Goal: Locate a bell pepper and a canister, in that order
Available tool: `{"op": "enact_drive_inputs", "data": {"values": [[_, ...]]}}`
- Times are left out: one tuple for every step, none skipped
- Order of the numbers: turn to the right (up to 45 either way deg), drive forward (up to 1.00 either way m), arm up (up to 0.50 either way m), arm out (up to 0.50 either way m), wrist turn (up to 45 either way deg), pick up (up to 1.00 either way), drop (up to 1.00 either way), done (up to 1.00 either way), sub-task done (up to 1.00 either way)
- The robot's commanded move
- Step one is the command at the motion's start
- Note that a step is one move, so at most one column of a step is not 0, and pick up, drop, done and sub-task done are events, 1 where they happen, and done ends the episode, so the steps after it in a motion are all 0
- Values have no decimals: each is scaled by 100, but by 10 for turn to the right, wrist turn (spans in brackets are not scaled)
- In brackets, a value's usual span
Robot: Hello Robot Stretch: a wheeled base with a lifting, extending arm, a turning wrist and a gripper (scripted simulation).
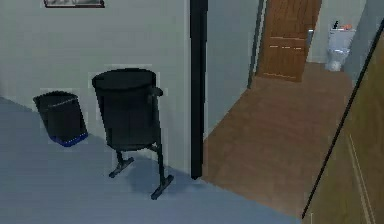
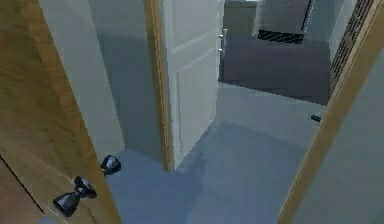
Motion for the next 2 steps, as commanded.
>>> {"op": "enact_drive_inputs", "data": {"values": [[0,45,0,0,0,0,0,0,0],[240,0,0,0,0,0,0,0,0]]}}
